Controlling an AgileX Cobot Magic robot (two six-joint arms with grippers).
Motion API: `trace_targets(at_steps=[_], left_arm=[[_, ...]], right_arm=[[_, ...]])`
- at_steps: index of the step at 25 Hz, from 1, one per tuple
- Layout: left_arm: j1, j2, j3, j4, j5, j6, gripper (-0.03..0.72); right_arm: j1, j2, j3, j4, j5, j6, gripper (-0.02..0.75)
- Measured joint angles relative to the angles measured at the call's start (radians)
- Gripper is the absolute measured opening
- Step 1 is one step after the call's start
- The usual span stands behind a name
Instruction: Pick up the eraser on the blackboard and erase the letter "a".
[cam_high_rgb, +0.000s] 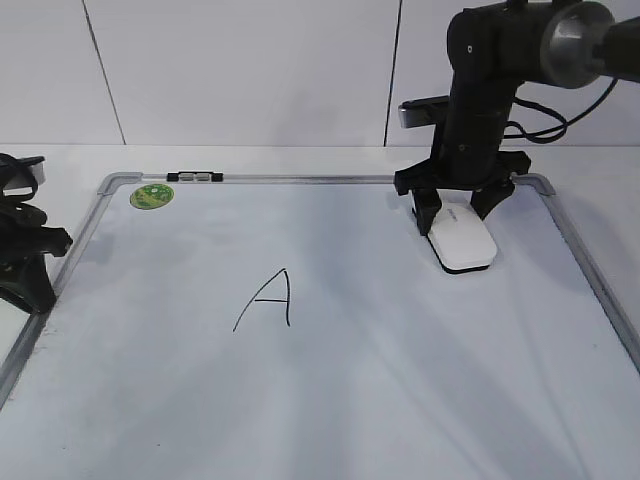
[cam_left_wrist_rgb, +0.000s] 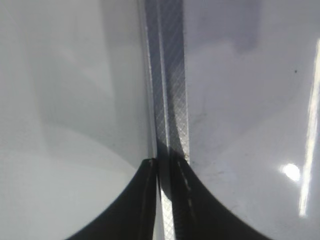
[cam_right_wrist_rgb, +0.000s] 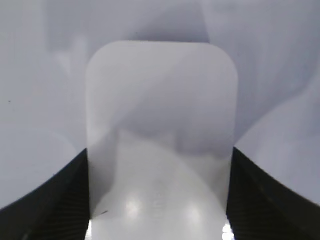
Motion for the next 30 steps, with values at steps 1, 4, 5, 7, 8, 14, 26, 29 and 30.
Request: trace_targets(at_steps=[1, 4, 5, 7, 8, 14, 26, 29, 30], left_arm=[[0.000, 0.000, 0.000, 0.000, 0.000, 0.000, 0.071], [0.000, 0.000, 0.000, 0.000, 0.000, 0.000, 0.071], [0.000, 0.000, 0.000, 0.000, 0.000, 0.000, 0.071], [0.000, 0.000, 0.000, 0.002, 0.000, 0.000, 0.072], [0.000, 0.000, 0.000, 0.002, 0.000, 0.000, 0.072], [0.000, 0.000, 0.000, 0.002, 0.000, 0.000, 0.073], [0.000, 0.000, 0.000, 0.002, 0.000, 0.000, 0.074], [0.000, 0.000, 0.000, 0.002, -0.002, 0.000, 0.074], [0.000, 0.000, 0.000, 0.002, -0.002, 0.000, 0.076]], right_arm=[[0.000, 0.000, 0.000, 0.005, 0.000, 0.000, 0.569], [0.009, 0.000, 0.000, 0.021, 0.000, -0.020, 0.569], [0.017, 0.000, 0.000, 0.021, 0.000, -0.024, 0.569], [0.043, 0.000, 0.000, 0.005, 0.000, -0.031, 0.569], [0.061, 0.000, 0.000, 0.003, 0.000, -0.033, 0.569], [0.185, 0.000, 0.000, 0.057, 0.000, -0.069, 0.569], [0.236, -0.076, 0.013, 0.091, 0.013, -0.100, 0.569], [0.236, -0.141, 0.013, 0.075, 0.013, -0.100, 0.569], [0.236, -0.153, 0.013, 0.075, 0.013, -0.093, 0.569]])
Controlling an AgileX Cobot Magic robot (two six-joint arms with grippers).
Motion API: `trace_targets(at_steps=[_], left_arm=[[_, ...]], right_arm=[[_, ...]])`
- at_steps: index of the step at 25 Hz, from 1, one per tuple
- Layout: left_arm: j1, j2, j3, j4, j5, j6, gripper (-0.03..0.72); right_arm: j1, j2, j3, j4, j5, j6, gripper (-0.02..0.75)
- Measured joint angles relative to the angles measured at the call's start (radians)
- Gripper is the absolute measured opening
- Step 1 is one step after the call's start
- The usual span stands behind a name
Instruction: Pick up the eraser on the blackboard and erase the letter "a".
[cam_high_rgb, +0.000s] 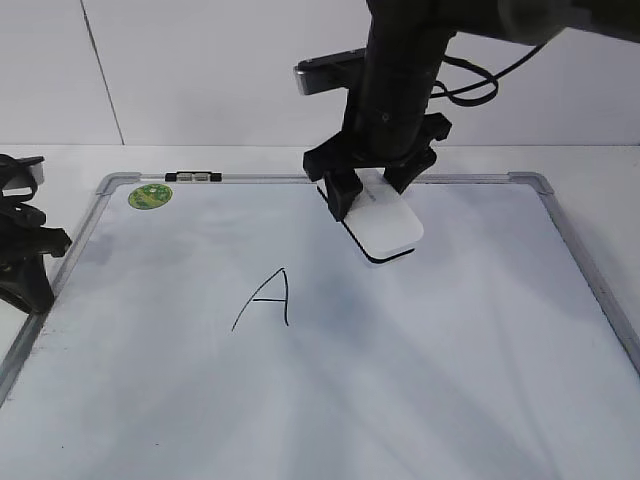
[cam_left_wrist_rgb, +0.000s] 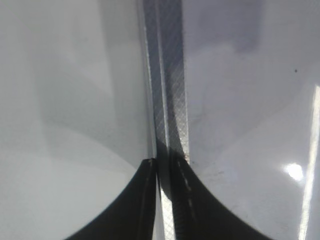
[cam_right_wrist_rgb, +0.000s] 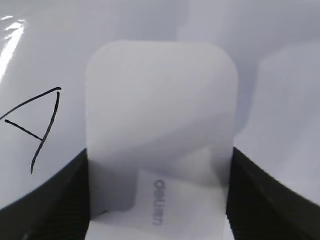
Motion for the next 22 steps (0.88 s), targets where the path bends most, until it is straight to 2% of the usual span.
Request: trace_targets(at_steps=[5, 9, 13, 18, 22], left_arm=[[0.000, 0.000, 0.000, 0.002, 0.000, 0.000, 0.077], [0.000, 0.000, 0.000, 0.002, 0.000, 0.000, 0.077], [0.000, 0.000, 0.000, 0.002, 0.000, 0.000, 0.078], [0.000, 0.000, 0.000, 0.002, 0.000, 0.000, 0.078], [0.000, 0.000, 0.000, 0.002, 0.000, 0.000, 0.078]], right_arm=[[0.000, -0.071, 0.078, -0.027, 0.001, 0.022, 0.569], [-0.002, -0.176, 0.260, -0.082, 0.001, 0.054, 0.569], [-0.034, -0.293, 0.472, -0.090, -0.072, 0.077, 0.569], [-0.152, -0.397, 0.700, -0.094, -0.176, 0.102, 0.569], [-0.259, -0.425, 0.765, -0.098, -0.240, 0.131, 0.569]])
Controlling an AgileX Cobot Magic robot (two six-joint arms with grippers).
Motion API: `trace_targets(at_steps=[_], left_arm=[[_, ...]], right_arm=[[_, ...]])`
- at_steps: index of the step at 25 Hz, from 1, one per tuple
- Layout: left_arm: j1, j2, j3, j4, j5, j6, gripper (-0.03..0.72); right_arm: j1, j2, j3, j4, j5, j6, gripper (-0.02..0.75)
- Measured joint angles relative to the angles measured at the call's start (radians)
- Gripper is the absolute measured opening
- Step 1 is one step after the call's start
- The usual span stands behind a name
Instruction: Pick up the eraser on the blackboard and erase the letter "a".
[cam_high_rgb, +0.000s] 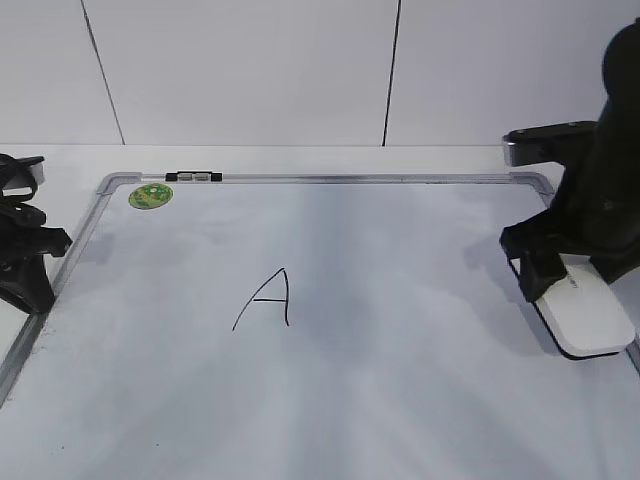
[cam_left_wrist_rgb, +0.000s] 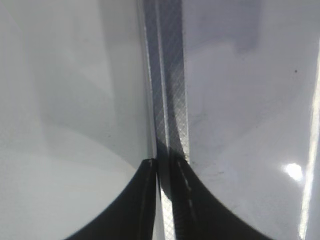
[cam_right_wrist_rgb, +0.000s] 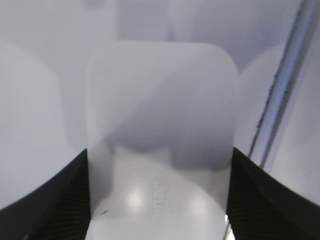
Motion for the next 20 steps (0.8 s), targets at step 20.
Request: trace_targets(at_steps=[20], left_arm=[[0.000, 0.000, 0.000, 0.000, 0.000, 0.000, 0.078]], right_arm=[[-0.139, 0.058, 0.011, -0.020, -0.139, 0.037, 0.568]])
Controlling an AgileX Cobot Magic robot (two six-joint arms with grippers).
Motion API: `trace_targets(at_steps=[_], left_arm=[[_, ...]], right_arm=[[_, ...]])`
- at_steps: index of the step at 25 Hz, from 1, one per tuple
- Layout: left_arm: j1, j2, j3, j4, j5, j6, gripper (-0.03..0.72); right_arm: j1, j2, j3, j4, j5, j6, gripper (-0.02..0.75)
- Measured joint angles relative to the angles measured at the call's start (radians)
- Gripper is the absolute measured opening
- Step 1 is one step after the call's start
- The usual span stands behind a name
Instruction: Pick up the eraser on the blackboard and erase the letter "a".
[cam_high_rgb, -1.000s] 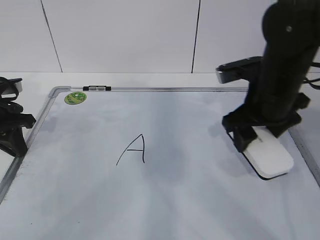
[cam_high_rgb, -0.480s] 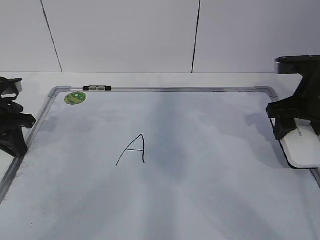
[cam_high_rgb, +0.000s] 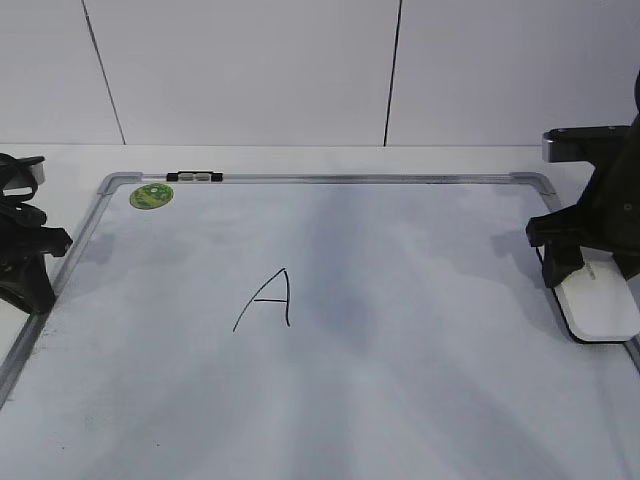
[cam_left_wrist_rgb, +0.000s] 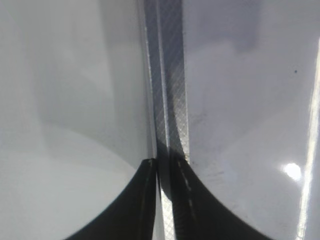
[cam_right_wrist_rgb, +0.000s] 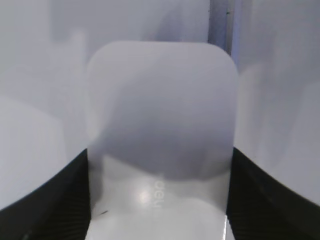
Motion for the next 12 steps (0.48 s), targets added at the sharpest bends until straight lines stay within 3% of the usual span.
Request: trace_targets(at_steps=[12], left_arm=[[0.000, 0.000, 0.000, 0.000, 0.000, 0.000, 0.078]], right_arm=[[0.000, 0.006, 0.000, -0.014, -0.026, 0.002, 0.568]])
